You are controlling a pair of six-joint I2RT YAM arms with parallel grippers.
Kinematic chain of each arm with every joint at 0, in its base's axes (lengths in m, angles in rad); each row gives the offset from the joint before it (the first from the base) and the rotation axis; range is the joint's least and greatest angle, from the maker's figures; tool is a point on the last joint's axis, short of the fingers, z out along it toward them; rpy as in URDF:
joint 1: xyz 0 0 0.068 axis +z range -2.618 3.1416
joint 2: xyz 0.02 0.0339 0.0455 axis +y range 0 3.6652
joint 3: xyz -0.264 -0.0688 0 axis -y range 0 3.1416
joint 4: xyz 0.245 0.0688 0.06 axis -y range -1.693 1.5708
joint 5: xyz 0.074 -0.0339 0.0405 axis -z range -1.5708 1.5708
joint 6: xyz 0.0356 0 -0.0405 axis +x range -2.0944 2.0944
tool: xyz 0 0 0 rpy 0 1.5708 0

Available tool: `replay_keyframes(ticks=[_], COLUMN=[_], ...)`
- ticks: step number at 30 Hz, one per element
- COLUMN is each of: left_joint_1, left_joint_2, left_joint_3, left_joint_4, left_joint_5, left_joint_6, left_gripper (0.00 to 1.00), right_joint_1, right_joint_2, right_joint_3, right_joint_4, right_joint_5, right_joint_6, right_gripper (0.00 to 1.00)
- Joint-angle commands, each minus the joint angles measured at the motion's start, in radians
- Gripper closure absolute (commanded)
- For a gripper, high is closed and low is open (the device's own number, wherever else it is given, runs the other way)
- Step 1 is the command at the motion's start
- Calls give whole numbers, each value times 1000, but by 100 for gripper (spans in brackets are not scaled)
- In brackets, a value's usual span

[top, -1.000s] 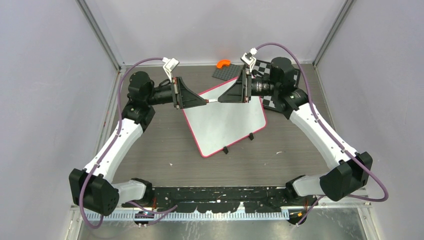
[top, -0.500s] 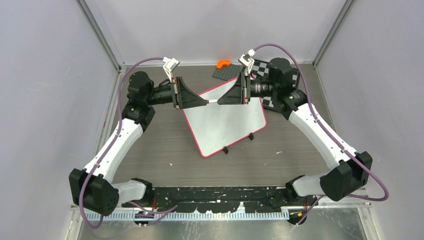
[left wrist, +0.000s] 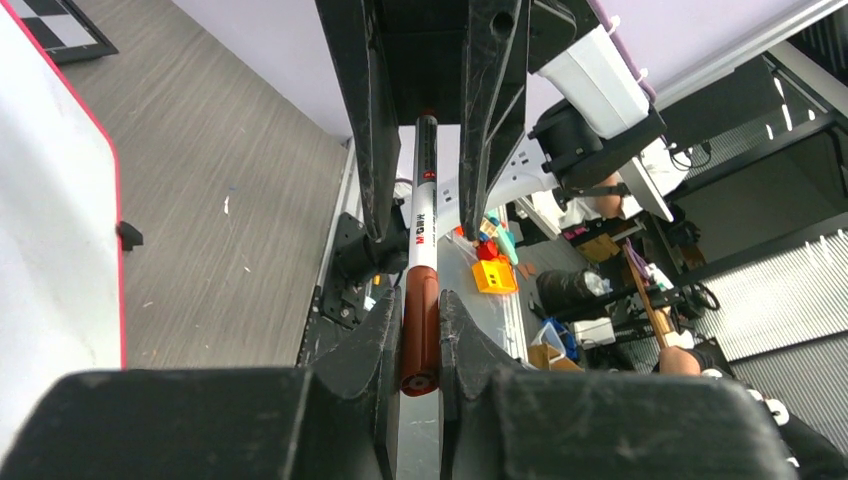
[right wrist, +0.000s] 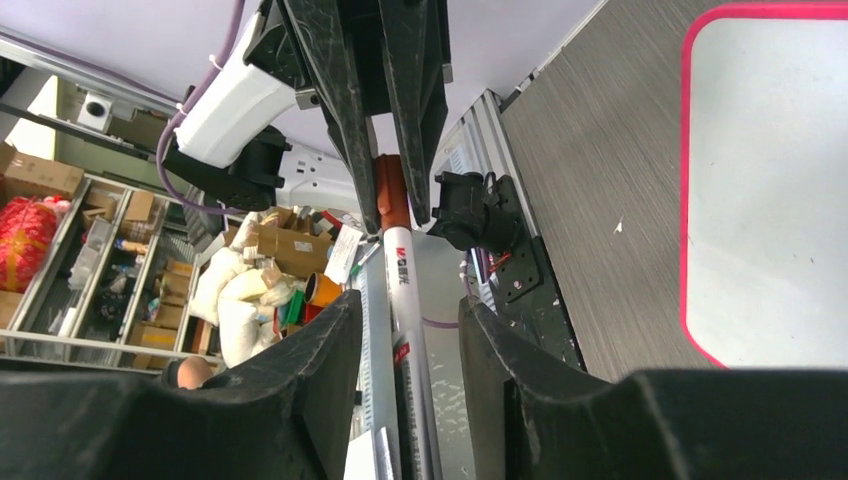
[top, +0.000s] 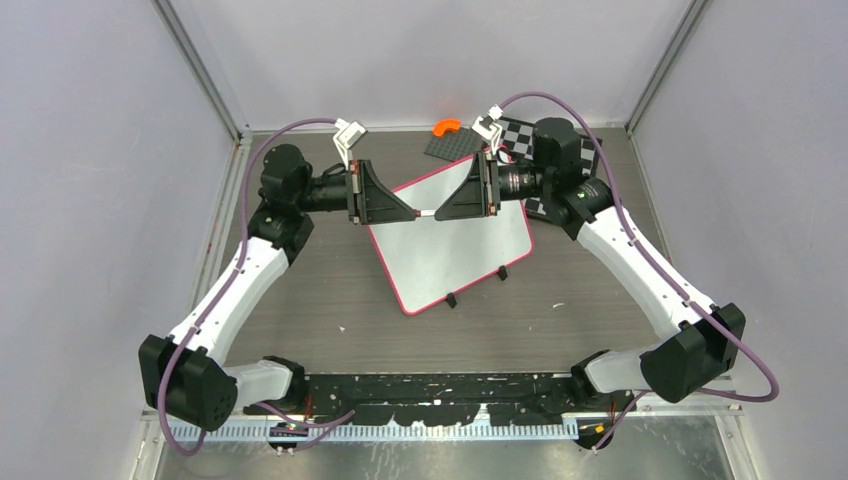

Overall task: Write a sentence on the whiteboard
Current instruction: Open the whiteboard marker at the center of the board.

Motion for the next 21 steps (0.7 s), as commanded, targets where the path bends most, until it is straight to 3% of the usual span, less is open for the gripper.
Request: replay_keyframes(ticks=[1, 21], left_joint_1=[-4, 5], left_joint_2=[-14, 2], left_joint_3=[-16, -30], left_joint_4=[28, 40], left_joint_5=[39, -68], left_joint_6=[5, -26], left_gripper=[100, 100], right_joint_1=[4, 15], right_joint_2=[-13, -15], right_joint_3=[49, 13], right_joint_4=[45, 75], right_joint_5=[-31, -14], right_joint_6=[21, 53], right_gripper=[54, 54])
